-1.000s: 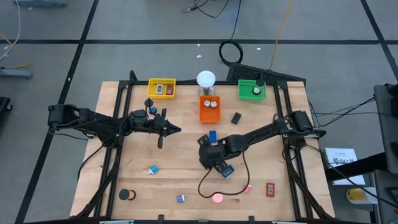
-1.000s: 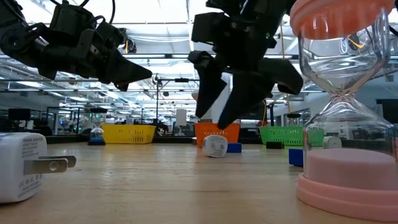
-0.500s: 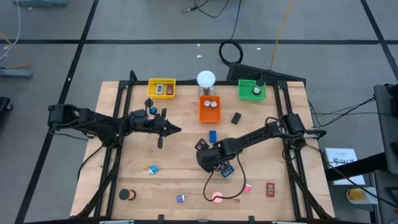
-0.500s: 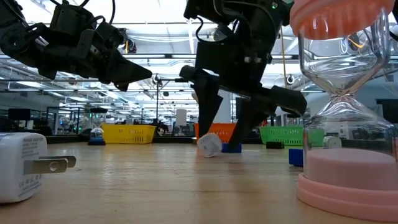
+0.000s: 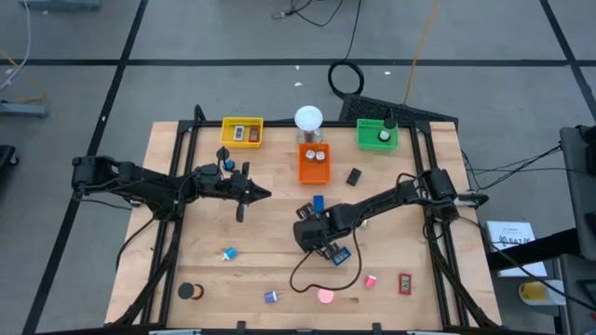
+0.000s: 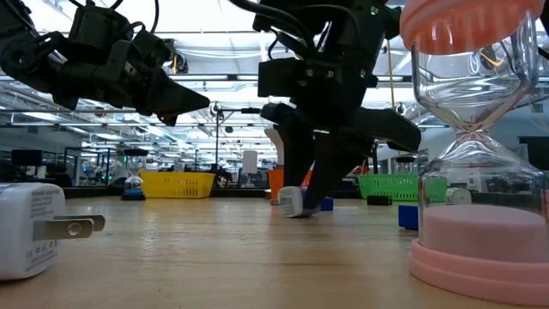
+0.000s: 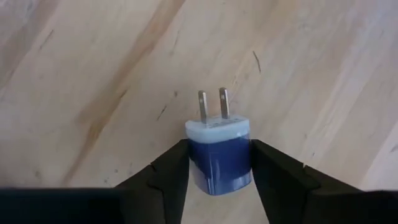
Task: Pick & Place Office items
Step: Put the top purple charger adapter into the orange bin
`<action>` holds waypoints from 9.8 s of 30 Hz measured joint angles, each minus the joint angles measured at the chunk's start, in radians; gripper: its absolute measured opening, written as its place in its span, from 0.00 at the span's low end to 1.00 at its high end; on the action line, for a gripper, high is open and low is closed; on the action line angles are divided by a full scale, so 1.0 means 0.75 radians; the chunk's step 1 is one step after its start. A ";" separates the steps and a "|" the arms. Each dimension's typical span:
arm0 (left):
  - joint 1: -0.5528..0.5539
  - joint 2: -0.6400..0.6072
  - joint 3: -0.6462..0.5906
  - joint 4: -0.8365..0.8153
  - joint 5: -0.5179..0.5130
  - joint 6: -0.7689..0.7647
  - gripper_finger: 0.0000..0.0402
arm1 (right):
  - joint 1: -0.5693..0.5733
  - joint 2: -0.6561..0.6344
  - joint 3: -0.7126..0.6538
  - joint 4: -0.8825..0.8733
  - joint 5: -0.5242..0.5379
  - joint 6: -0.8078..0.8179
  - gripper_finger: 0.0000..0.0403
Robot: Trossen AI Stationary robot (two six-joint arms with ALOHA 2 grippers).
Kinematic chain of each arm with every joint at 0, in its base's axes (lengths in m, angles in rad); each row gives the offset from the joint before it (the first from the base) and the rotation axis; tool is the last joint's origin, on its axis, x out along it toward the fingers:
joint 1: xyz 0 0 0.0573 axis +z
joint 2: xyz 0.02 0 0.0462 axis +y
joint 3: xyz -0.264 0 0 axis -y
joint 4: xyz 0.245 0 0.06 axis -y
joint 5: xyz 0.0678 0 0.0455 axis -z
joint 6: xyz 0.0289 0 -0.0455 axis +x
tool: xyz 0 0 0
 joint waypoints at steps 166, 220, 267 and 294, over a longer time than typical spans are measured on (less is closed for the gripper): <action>0.000 -0.001 -0.001 0.002 -0.001 -0.005 0.06 | -0.166 0.231 -0.493 1.874 -0.001 0.530 0.36; -0.389 0.381 0.220 -0.408 -0.405 -0.142 0.06 | -0.167 0.234 -0.495 1.879 -0.001 0.525 0.38; -0.422 0.272 0.588 -1.098 -0.479 -0.234 0.64 | 0.096 -0.560 -0.873 1.017 0.247 0.699 0.15; -0.355 0.662 0.881 -1.331 -0.422 0.119 0.50 | 0.101 -0.652 -1.045 1.292 0.244 0.629 0.00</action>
